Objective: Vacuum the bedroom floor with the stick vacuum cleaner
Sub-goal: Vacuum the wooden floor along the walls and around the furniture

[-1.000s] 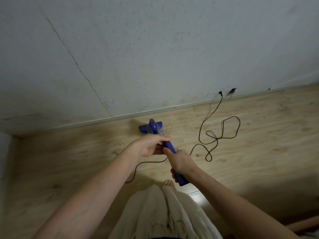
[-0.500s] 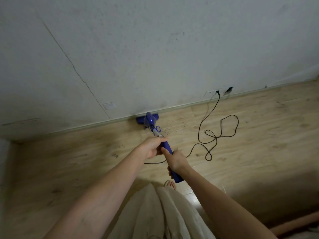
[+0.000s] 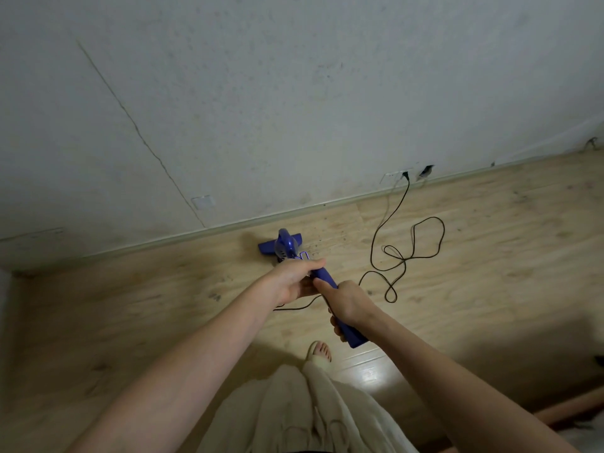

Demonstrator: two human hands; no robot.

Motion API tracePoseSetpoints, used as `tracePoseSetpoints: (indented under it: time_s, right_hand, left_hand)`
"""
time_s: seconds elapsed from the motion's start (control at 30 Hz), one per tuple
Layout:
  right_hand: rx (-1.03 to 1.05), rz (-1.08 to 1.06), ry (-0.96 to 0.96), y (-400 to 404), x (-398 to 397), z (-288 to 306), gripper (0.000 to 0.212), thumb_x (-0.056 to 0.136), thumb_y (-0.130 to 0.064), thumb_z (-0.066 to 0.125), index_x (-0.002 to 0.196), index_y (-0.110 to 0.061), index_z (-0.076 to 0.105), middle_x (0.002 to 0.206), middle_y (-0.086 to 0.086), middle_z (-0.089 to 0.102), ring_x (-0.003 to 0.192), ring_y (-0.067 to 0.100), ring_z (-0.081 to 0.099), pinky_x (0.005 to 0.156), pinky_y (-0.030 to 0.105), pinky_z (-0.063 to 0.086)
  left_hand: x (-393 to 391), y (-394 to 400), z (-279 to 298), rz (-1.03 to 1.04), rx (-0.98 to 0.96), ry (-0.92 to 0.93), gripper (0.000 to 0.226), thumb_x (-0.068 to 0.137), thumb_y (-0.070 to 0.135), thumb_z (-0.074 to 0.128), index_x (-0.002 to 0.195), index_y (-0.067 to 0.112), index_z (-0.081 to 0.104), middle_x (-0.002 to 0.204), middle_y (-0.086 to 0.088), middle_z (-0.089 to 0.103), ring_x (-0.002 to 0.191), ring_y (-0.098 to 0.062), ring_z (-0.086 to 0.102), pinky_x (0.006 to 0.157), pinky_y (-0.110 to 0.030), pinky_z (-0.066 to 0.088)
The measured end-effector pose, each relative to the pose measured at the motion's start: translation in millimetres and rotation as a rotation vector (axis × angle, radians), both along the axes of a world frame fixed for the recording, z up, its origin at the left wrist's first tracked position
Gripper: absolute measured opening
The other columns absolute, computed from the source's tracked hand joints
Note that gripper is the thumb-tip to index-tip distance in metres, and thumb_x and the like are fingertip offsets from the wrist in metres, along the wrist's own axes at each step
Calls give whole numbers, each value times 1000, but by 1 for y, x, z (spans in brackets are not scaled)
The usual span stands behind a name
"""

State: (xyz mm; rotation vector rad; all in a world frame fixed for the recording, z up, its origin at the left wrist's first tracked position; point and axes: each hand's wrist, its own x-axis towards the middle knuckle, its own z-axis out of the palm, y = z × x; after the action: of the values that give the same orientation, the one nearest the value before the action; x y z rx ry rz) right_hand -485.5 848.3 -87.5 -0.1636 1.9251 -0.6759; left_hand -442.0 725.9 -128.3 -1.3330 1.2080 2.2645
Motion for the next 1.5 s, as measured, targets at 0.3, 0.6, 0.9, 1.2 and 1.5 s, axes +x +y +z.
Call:
tracePoseSetpoints:
  time_s: [0.3, 0.6, 0.9, 1.2, 1.5]
  right_hand:
    - [-12, -34, 30, -1, 12, -43, 49, 97, -50, 45, 74, -7, 44, 60, 10, 53, 36, 17, 49, 41, 27, 44]
    - [-10, -32, 36, 16, 20, -32, 46, 98, -49, 44, 75, -8, 43, 63, 12, 54, 39, 19, 48, 36, 24, 42]
    - [-105, -54, 62, -8, 14, -46, 35, 98, -42, 49, 81, -12, 43, 65, 11, 55, 36, 15, 49, 37, 24, 42]
    - [-125, 24, 187, 0, 24, -42, 24, 99, -34, 48, 97, -10, 48, 79, 13, 58, 48, 18, 52, 42, 27, 46]
    - [-108, 6, 137, -24, 14, -40, 27, 99, -36, 47, 98, -9, 47, 72, 10, 56, 42, 16, 51, 38, 26, 45]
  left_hand:
    - [-3, 8, -25, 90, -64, -57, 18, 95, 12, 58, 111, 4, 55, 85, -10, 59, 73, -21, 58, 64, -32, 53]
    - [13, 17, -31, 40, 18, 48, 18, 93, 18, 61, 109, 10, 58, 83, -4, 59, 72, -16, 58, 66, -29, 55]
    - [5, -7, -42, 126, -6, 48, 31, 90, 17, 66, 118, 7, 56, 82, -5, 60, 70, -18, 59, 62, -30, 53]
    - [14, -7, -48, 114, 39, 85, 28, 86, 25, 70, 109, 12, 59, 88, -8, 64, 78, -22, 61, 69, -31, 50]
    - [2, -23, -46, 130, -7, 87, 34, 89, 20, 67, 118, 6, 59, 97, -13, 61, 84, -23, 60, 65, -28, 53]
